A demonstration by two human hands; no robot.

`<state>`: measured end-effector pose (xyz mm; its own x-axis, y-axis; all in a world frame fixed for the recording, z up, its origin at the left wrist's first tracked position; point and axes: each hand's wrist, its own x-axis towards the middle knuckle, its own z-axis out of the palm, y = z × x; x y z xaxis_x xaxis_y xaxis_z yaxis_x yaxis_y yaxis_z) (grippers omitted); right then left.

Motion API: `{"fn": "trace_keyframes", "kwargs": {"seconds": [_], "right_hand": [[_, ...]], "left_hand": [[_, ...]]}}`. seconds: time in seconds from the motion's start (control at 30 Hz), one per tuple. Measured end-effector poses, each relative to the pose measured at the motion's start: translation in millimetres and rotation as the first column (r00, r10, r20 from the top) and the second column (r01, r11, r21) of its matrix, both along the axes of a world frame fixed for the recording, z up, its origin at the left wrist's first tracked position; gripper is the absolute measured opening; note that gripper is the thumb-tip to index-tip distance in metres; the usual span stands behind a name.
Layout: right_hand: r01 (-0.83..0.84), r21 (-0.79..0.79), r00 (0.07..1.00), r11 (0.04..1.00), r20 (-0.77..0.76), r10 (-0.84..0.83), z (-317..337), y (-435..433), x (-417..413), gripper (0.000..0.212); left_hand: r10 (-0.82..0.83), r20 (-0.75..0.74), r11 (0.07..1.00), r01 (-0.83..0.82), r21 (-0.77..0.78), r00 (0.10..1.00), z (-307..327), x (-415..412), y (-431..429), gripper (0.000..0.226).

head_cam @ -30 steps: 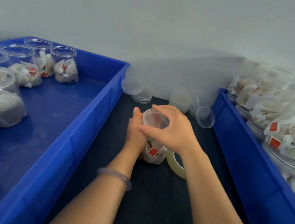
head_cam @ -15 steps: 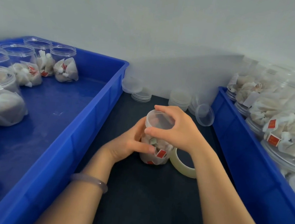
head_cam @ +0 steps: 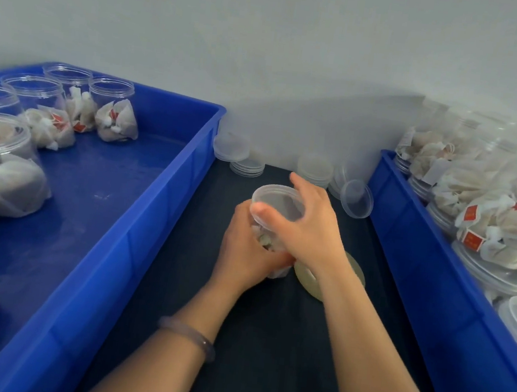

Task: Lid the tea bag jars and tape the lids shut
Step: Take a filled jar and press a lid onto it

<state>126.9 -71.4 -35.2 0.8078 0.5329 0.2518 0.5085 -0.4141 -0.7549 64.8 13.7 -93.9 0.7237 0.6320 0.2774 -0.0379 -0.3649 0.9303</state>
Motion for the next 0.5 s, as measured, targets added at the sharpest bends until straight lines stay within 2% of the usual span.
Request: {"fn": "trace_keyframes", "kwargs": {"seconds": [0.03,0.07,0.13,0.2,0.23,0.27,0.33,0.37,0.43,0.47,0.5], "right_hand": [[0.001,0.032,0.995,0.999,-0.097,0.002,-3,-10,4,0.1],[0.016,-0.017,0.99,1.0,-0.143,-0.019,-9,-21,8,0.092],[0.013,-0.29,0.991,0.957,-0.123,-0.051,-25,-43,11,0.07],[-0.034,-0.401,0.99,0.916,-0.141,-0.025,-42,-58,7,0.061],[-0.051,-0.421,0.987,0.906,-0.159,-0.019,-48,-62,4,0.062],[-0.053,-0.453,0.99,0.89,-0.143,-0.014,-52,-65,1,0.065],[-0.006,-0.591,0.999,0.806,-0.033,-0.016,-58,-67,-4,0.065],[0.036,-0.618,0.999,0.785,0.018,-0.031,-58,-67,-7,0.056],[0.073,-0.589,0.996,0.805,0.087,-0.027,-56,-66,-14,0.033],[0.042,-0.554,0.995,0.831,0.095,0.013,-54,-67,-18,0.026],[-0.013,-0.506,0.995,0.863,0.075,0.059,-53,-68,-22,0.024]], "left_hand": [[0.037,-0.008,0.999,-0.037,0.006,0.999,2,-1,4,0.09],[0.069,-0.045,0.997,-0.067,0.034,0.997,4,-1,9,0.103],[0.087,-0.209,0.993,-0.068,0.097,0.974,5,-3,18,0.134],[0.068,-0.388,0.998,-0.059,0.035,0.919,2,-10,22,0.148],[0.083,-0.45,0.996,-0.081,0.023,0.889,-2,-16,23,0.145],[0.131,-0.473,0.991,-0.118,0.057,0.871,-6,-22,23,0.132],[0.211,-0.402,0.975,-0.161,0.155,0.891,-14,-34,22,0.075],[0.171,-0.364,0.98,-0.12,0.157,0.916,-16,-39,18,0.051],[-0.024,-0.319,0.988,0.071,0.138,0.947,-16,-45,4,0.021],[-0.145,-0.303,0.975,0.189,0.119,0.942,-16,-46,-5,0.023],[-0.238,-0.278,0.956,0.275,0.104,0.931,-16,-45,-13,0.038]]}}
